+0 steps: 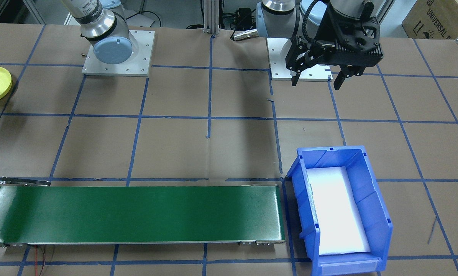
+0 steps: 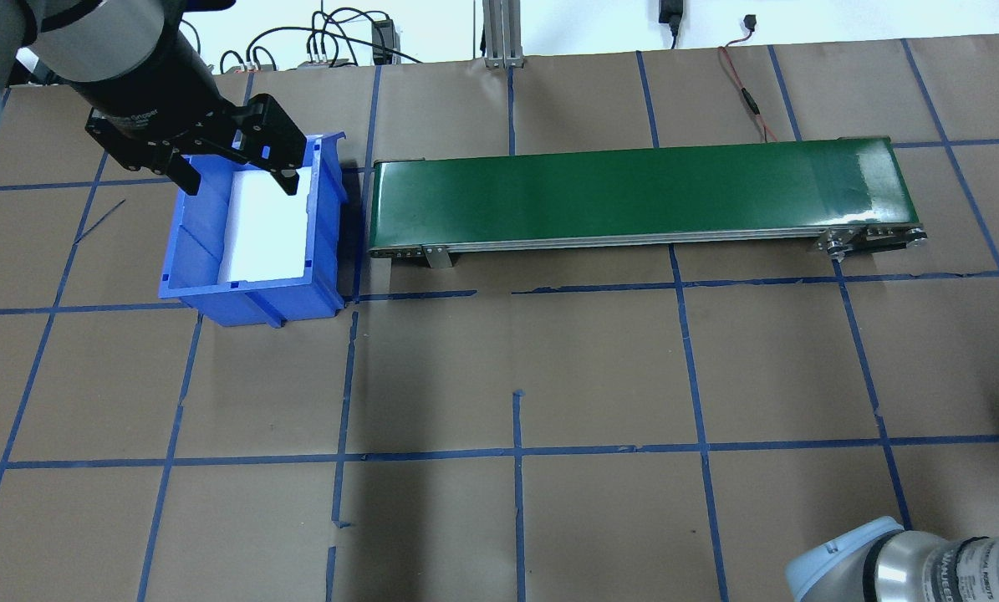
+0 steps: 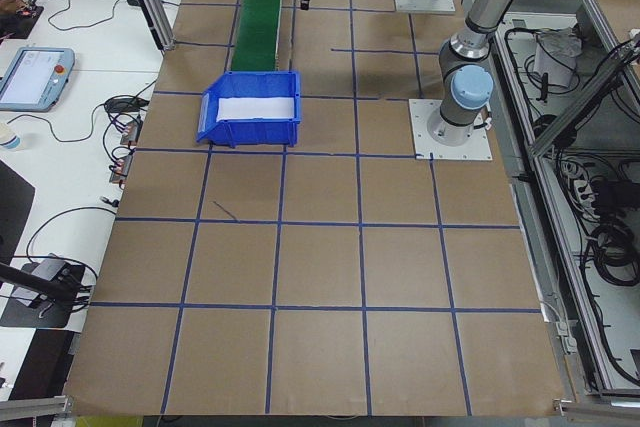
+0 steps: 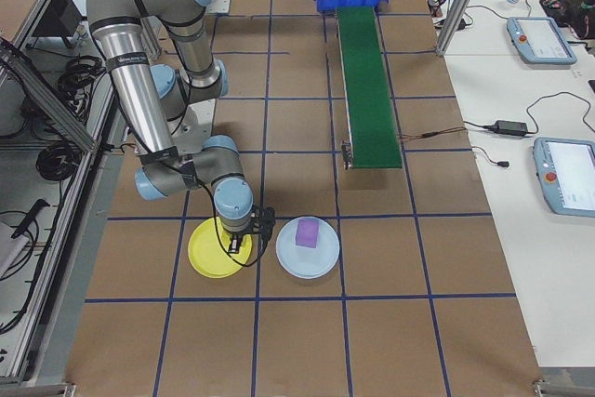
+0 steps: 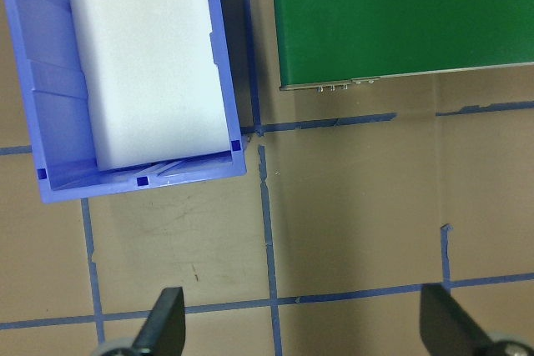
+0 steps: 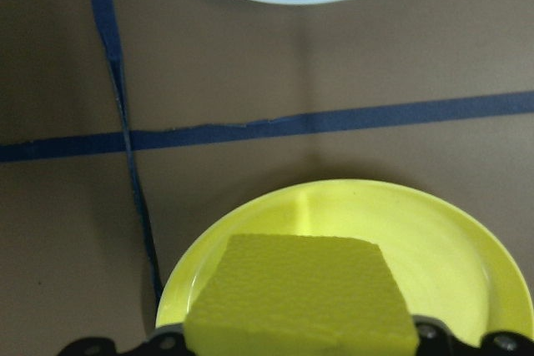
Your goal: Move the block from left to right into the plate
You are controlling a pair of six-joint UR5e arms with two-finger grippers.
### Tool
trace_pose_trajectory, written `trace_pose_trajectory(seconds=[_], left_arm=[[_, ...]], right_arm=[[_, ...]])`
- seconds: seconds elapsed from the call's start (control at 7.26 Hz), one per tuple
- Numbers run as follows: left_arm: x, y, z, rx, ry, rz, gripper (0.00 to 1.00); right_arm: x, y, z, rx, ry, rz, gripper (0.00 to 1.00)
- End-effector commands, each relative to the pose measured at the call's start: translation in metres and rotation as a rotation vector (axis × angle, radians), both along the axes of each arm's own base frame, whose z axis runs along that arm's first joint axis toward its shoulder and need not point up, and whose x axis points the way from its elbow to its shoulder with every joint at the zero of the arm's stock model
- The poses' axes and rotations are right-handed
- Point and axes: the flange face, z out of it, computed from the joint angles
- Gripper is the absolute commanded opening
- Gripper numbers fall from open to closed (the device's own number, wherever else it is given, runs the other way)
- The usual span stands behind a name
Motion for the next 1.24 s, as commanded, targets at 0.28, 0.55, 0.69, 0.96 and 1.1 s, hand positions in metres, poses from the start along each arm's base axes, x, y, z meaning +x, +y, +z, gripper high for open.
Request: trace_pose_trajectory(seconds=[0.28, 0.55, 0.69, 0.96, 1.1], left_arm=[[0.000, 0.000, -0.001, 0.002, 0.000, 0.001, 1.00], [0.000, 0.000, -0.001, 0.003, -0.001, -0.001, 1.00], [0.000, 0.000, -0.002, 0.005, -0.001, -0.001, 1.00], [0.000, 0.000, -0.002, 0.005, -0.001, -0.001, 1.00], [0.000, 0.000, -0.002, 0.005, -0.001, -0.001, 1.00]], right_arm=[[-0.006, 0.026, -0.011, -0.001, -0.033, -0.060, 0.90], [-0.008, 0.026, -0.004, 0.005, -0.019, -0.068, 1.00], [-0.006, 0.023, 0.001, 0.003, -0.013, -0.062, 1.00], [0.038, -0.022, 0.062, 0.001, 0.038, -0.073, 1.00], [0.085, -0.068, 0.082, 0.027, 0.018, -0.069, 1.00]])
